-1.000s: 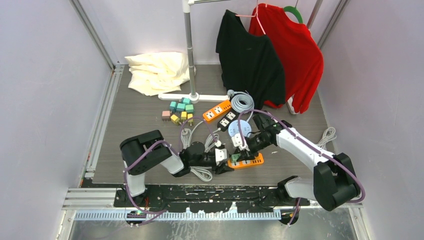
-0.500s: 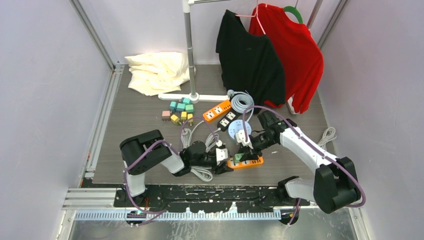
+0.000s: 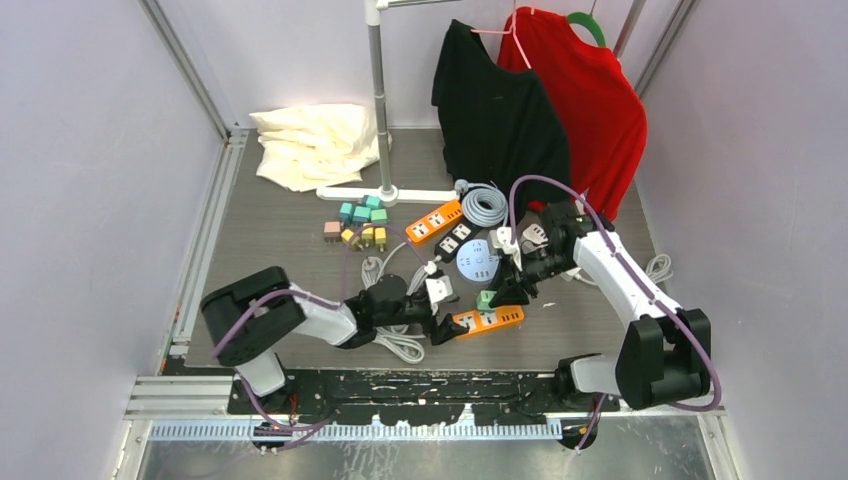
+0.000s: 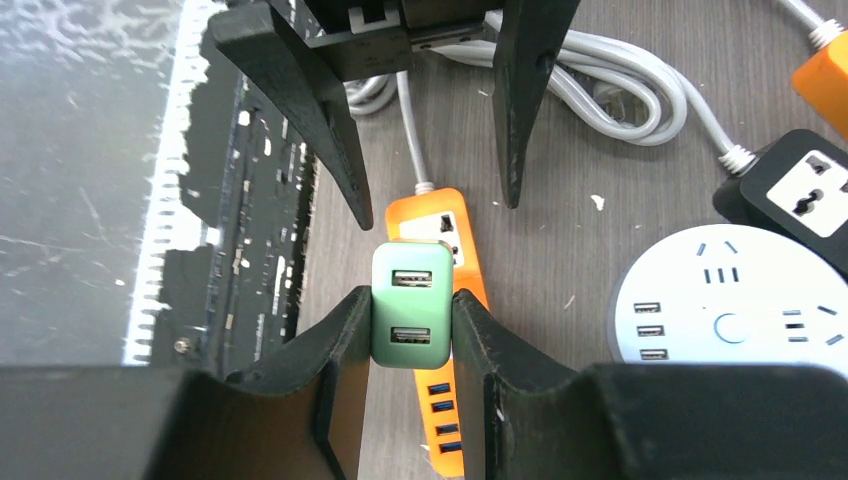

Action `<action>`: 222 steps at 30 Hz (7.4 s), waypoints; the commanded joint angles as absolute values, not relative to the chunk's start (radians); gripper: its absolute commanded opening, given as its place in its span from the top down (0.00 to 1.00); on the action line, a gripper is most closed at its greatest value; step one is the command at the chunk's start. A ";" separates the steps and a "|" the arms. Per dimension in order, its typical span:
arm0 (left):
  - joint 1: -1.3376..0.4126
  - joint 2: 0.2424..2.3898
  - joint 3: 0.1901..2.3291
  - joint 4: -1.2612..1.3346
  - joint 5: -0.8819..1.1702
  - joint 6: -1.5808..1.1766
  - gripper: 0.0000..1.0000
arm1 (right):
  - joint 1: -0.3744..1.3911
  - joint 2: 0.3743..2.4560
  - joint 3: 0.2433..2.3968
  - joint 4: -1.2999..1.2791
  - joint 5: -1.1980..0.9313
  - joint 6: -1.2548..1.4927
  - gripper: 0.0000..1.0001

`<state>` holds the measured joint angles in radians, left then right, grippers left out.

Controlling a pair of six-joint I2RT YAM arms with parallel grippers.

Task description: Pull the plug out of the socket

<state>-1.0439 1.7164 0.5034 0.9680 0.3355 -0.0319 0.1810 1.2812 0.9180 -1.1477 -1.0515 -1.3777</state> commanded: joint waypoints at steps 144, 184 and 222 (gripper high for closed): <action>-0.279 1.571 0.959 -0.076 -0.186 -0.834 0.58 | 0.183 1.328 1.020 -0.861 -1.054 -0.508 0.38; -0.672 1.056 0.488 0.438 0.488 -0.547 0.34 | 0.135 1.118 0.915 -1.097 -1.057 -1.164 0.28; -0.996 1.015 0.267 0.704 -0.281 0.207 0.06 | 0.459 1.276 0.654 -0.636 -0.614 -1.241 0.22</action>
<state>-1.0039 1.0412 0.3168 0.6552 -0.1329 0.1696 0.4248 1.2404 0.6552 -0.6971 -0.6682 -1.2869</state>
